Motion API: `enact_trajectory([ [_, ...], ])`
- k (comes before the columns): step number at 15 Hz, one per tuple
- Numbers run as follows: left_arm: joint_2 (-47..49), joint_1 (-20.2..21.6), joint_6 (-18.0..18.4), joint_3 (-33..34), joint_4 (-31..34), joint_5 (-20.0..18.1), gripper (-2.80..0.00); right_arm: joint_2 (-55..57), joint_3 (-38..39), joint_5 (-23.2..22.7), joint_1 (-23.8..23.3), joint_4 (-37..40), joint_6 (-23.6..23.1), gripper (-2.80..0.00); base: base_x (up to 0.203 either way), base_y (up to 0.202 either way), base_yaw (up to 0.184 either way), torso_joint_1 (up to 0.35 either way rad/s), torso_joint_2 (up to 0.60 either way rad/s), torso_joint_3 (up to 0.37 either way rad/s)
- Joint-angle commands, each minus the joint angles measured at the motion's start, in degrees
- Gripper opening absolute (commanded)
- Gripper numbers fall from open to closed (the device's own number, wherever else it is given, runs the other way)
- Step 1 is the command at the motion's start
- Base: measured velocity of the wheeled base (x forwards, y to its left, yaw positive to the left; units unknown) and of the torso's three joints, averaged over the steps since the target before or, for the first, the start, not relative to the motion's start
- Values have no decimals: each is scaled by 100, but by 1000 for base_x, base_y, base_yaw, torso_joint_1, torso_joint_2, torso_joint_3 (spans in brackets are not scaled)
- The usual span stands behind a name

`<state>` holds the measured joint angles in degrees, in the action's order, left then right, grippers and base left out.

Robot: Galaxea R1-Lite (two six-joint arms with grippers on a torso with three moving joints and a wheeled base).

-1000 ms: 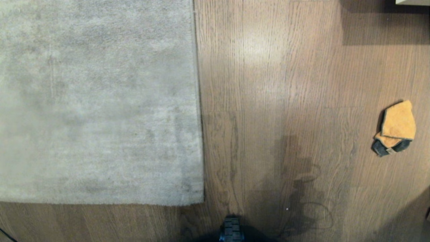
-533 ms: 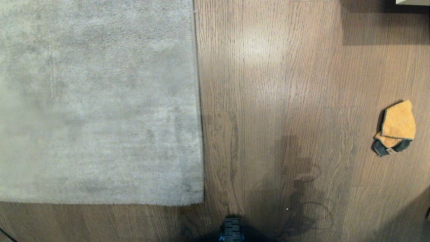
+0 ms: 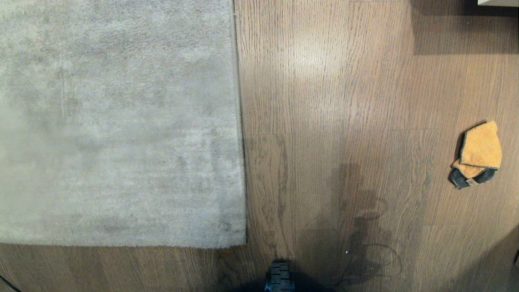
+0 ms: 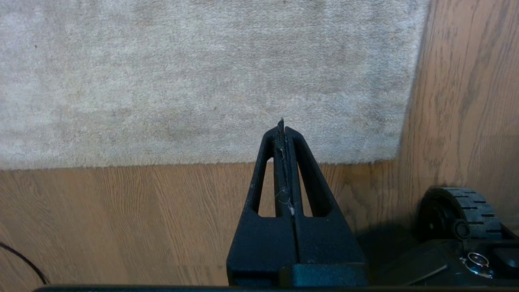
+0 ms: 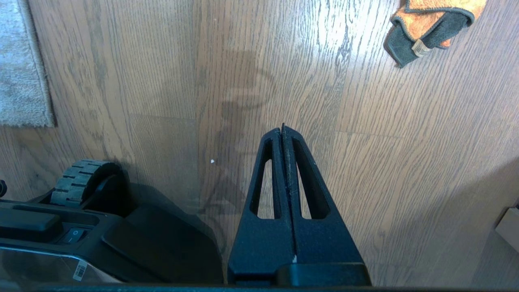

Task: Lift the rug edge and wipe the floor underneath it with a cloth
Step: Pick up the rag

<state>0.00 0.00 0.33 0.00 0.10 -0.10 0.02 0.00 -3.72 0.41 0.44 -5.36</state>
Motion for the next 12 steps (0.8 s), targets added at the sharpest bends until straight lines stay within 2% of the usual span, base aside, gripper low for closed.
enact_trajectory([
  [1,0,0,2,0,-1,1,-280,-2,0,-6,2,0,-8,-280,0,0,0,0,0,0],
  [12,0,0,2,0,-1,1,-280,-2,0,-6,2,0,0,-280,0,0,0,0,0,0],
])
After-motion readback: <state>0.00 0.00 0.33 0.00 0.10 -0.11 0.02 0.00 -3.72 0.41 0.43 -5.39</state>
